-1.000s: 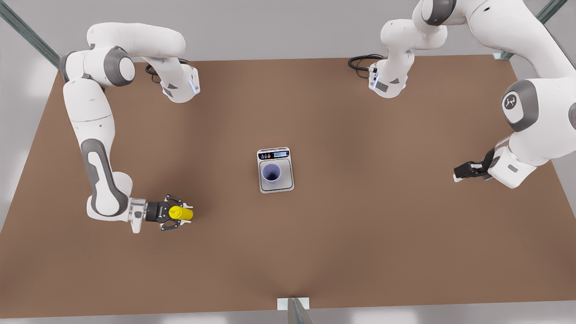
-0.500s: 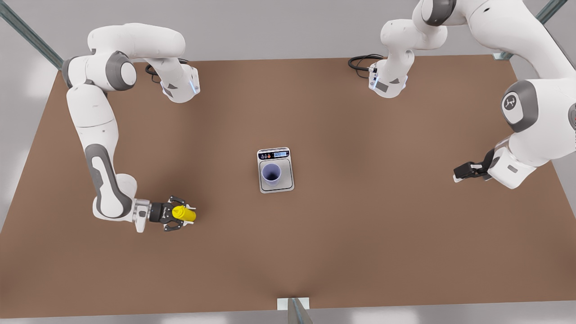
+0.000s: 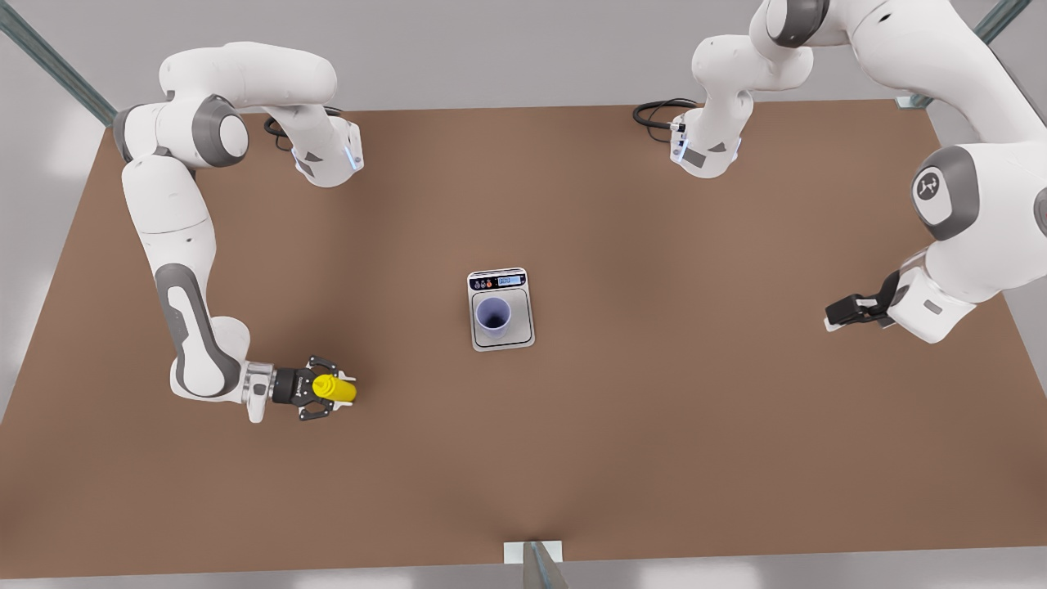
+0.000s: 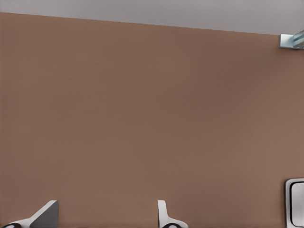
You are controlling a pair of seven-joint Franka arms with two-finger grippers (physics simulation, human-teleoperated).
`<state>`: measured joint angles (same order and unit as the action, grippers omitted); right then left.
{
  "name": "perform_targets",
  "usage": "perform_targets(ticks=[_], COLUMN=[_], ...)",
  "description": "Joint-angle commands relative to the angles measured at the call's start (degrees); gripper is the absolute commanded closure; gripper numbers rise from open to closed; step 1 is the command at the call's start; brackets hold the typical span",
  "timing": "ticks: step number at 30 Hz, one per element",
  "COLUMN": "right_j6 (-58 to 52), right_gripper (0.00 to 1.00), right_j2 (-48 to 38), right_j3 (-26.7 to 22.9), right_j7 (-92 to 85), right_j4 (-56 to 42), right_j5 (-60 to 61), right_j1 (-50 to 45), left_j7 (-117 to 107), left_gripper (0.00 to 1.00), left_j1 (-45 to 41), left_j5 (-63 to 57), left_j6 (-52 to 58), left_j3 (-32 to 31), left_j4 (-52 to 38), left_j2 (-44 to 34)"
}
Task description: Move cup to the weight, pick up sauce bottle, pour sauce
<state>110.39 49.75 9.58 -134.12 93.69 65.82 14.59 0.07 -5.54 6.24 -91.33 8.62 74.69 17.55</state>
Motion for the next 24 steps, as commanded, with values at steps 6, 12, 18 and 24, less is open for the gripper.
perform_targets(ticks=[6,12,18,24], right_j6=[-0.1,-0.3,-0.4,-1.7], right_gripper=[0.33,0.29,0.00,0.00], right_j2=[0.0,0.0,-0.1,-0.2], right_j3=[0.0,0.0,0.0,-0.3], right_j7=[-0.1,0.2,-0.1,-0.4], right_j4=[0.0,0.0,0.0,0.1], right_j5=[-0.1,-0.1,-0.2,-0.6], right_j1=[0.1,0.2,0.5,1.3], left_j7=[0.2,0.4,0.4,0.4], left_gripper=[0.00,0.00,0.00,0.00], left_j1=[-0.1,-0.1,0.0,0.0], left_j5=[-0.1,-0.1,-0.1,-0.2], left_j6=[0.0,0.0,0.0,0.0], left_j3=[0.1,0.1,0.1,0.1], left_j4=[0.2,0.1,0.1,0.1], left_j2=[-0.1,-0.2,-0.1,-0.1])
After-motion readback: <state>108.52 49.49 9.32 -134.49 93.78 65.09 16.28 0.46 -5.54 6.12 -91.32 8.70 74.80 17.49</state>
